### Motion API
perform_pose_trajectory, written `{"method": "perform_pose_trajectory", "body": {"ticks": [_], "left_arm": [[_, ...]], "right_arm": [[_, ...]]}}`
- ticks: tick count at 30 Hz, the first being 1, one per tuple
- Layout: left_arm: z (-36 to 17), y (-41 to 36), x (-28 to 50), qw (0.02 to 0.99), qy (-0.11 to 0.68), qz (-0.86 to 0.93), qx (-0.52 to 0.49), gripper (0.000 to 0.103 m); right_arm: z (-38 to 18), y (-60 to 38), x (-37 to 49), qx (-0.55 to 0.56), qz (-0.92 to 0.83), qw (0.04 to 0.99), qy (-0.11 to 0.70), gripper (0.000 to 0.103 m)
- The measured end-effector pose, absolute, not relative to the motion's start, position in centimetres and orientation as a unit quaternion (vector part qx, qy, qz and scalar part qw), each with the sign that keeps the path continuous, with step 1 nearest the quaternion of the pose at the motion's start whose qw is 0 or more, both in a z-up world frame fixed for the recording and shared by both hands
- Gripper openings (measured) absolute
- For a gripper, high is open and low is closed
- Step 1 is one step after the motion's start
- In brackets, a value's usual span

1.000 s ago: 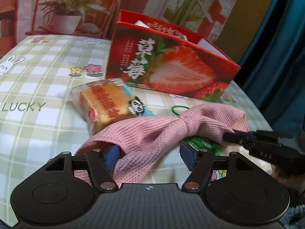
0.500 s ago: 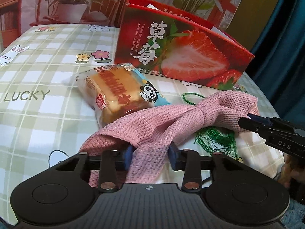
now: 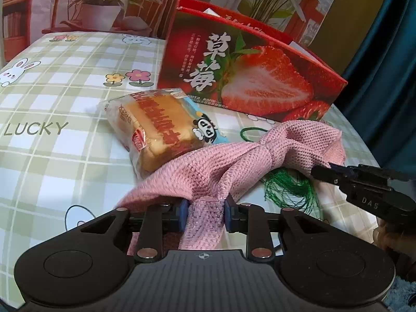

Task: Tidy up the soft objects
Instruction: 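Lift the pink knitted cloth with both grippers and lower it into the red box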

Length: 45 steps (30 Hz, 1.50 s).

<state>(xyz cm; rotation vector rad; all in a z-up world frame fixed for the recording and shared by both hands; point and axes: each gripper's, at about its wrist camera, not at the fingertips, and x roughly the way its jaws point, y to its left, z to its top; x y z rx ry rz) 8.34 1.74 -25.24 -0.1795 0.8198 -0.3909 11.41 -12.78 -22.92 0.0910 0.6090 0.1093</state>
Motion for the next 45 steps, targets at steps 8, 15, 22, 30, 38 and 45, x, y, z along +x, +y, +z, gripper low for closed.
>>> {"method": "perform_pose_trajectory", "body": {"ticks": [8, 15, 22, 30, 38, 45], "left_arm": [[-23.0, 1.9, 6.8, 0.917, 0.334, -0.199, -0.085, 0.023], [-20.9, 1.6, 5.5, 0.937, 0.275, -0.203, -0.067, 0.023], [-17.4, 1.5, 5.6, 0.953, 0.218, -0.204, -0.048, 0.023], [-12.6, -0.2, 8.4, 0.962, 0.169, -0.214, -0.016, 0.023], [-9.6, -1.7, 14.2, 0.964, 0.160, -0.214, -0.013, 0.023], [-9.3, -3.2, 20.2, 0.959, 0.185, -0.211, -0.018, 0.023]], "right_arm": [[-21.9, -13.4, 9.4, 0.077, 0.076, 0.960, 0.260, 0.007], [-19.9, -13.2, 7.6, 0.056, 0.078, 0.975, 0.201, 0.007], [-17.0, -13.5, 6.7, 0.036, 0.078, 0.985, 0.148, 0.007], [-12.9, -14.0, 8.9, 0.002, 0.083, 0.991, 0.108, 0.007], [-9.6, -15.9, 13.9, 0.003, 0.071, 0.993, 0.089, 0.007], [-8.9, -18.3, 19.3, 0.041, 0.068, 0.991, 0.110, 0.007]]}}
